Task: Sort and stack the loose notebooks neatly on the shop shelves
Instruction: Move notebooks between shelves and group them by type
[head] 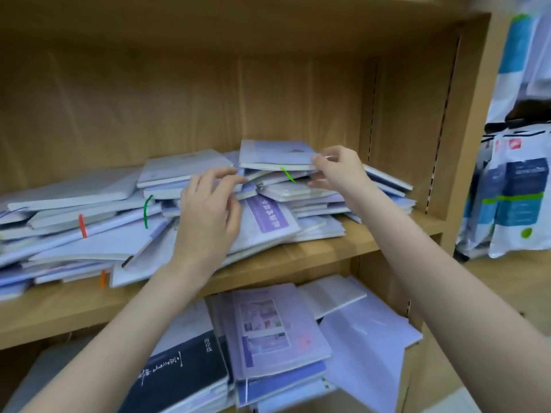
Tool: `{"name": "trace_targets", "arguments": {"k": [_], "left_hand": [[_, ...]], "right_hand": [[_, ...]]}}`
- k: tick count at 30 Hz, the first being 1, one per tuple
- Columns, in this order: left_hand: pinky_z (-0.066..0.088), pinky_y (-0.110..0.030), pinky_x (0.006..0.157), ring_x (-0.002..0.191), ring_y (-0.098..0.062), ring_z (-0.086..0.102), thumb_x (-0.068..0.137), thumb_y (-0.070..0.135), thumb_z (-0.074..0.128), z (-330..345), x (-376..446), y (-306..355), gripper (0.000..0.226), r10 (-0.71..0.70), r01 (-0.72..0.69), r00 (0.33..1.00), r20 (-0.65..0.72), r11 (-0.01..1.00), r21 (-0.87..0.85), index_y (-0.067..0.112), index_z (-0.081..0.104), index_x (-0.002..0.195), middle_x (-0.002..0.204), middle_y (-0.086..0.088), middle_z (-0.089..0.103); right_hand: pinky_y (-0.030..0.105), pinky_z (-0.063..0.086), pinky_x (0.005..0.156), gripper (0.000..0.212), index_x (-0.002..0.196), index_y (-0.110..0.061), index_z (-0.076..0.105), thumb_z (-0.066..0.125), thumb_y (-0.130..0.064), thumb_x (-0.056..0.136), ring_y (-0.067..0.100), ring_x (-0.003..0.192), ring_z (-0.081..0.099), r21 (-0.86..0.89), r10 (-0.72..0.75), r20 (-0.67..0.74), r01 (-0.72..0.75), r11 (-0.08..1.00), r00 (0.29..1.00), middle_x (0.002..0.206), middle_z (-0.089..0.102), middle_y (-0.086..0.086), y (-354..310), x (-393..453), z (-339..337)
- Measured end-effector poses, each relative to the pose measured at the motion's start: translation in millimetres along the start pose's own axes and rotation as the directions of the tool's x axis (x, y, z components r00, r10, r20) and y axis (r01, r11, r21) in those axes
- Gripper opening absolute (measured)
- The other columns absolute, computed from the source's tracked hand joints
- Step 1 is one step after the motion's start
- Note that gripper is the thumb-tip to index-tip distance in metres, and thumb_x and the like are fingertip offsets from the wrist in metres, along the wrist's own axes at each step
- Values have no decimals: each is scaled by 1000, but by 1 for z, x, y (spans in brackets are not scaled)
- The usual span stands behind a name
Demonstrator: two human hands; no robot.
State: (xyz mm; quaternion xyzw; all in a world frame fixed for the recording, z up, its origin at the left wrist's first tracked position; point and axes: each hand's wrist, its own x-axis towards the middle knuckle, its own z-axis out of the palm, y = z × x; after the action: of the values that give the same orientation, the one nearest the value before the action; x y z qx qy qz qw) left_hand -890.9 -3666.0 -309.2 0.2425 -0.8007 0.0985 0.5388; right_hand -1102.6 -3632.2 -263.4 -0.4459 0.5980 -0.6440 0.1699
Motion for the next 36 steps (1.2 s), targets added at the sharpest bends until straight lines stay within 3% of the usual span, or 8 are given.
{"name": "trace_targets", "arguments": {"k": [5, 9, 14, 17, 21, 25, 28, 36], "left_hand": [[39, -33, 84, 99, -25, 50, 81, 3, 44, 35, -80, 33, 30, 234, -226, 967, 104, 971, -81, 3, 65, 102, 108, -12, 58], [38, -30, 82, 102, -22, 48, 78, 12, 43, 90, -144, 21, 34, 134, -112, 889, 439, 991, -74, 10, 62, 106, 110, -6, 57], [37, -42, 98, 124, -29, 36, 93, 34, 39, 138, -187, 4, 43, -181, 116, 557, 811, 983, 139, 24, 41, 135, 139, -2, 36], [24, -45, 110, 136, -33, 18, 95, 42, 44, 156, -193, -9, 53, -317, 149, 309, 896, 947, 284, 35, 24, 144, 152, 1, 16], [17, -45, 112, 141, -34, 9, 90, 59, 41, 162, -200, -29, 60, -432, 173, 135, 892, 896, 409, 43, 21, 144, 156, 0, 9], [18, -44, 110, 140, -35, 9, 88, 65, 37, 165, -198, -34, 62, -424, 115, 87, 901, 903, 414, 46, 19, 144, 157, -1, 11], [20, -43, 108, 138, -37, 12, 89, 64, 37, 168, -194, -33, 62, -421, 84, 62, 905, 906, 416, 45, 19, 145, 156, -3, 13], [17, -46, 111, 140, -37, 9, 89, 63, 38, 168, -198, -34, 63, -424, 95, 62, 904, 904, 417, 43, 19, 145, 157, -4, 10]], "right_hand": [[31, 58, 72, 21, 115, -9, 53, 51, -14, 95, 20, 93, 63, -171, -205, -69, 191, 967, 976, 115, 53, 3, 40, -57, -44], [27, 58, 62, 10, 98, -12, 57, 51, -5, 93, 18, 81, 65, -107, -72, -162, 55, 993, 984, 102, 60, 10, 124, -95, -75], [32, 55, 73, 31, 121, -3, 47, 57, -8, 92, 25, 89, 58, 52, 473, -31, -471, 881, 881, 104, 55, 13, 244, -109, -65], [41, 43, 91, 56, 135, -6, 33, 63, -18, 89, 28, 109, 52, -77, 541, 40, -537, 840, 840, 114, 50, 11, 296, -91, -28], [38, 42, 91, 52, 131, 1, 31, 60, -7, 88, 32, 118, 49, 36, 602, 3, -602, 798, 798, 114, 51, 10, 327, -58, 22], [32, 48, 58, 24, 80, -11, 43, 54, 10, 84, 26, 70, 57, 516, 738, -101, -600, 612, 667, 78, 51, 9, 331, -34, 43], [26, 45, 45, 21, 77, -7, 43, 52, 11, 84, 12, 38, 46, 659, 800, -92, -566, 496, 593, 64, 42, 8, 331, -17, 43], [55, 53, 79, 58, 116, -6, 45, 77, -3, 68, 38, 97, 61, 540, 764, -304, -558, 630, 569, 119, 56, 19, 376, 7, 55]]}}
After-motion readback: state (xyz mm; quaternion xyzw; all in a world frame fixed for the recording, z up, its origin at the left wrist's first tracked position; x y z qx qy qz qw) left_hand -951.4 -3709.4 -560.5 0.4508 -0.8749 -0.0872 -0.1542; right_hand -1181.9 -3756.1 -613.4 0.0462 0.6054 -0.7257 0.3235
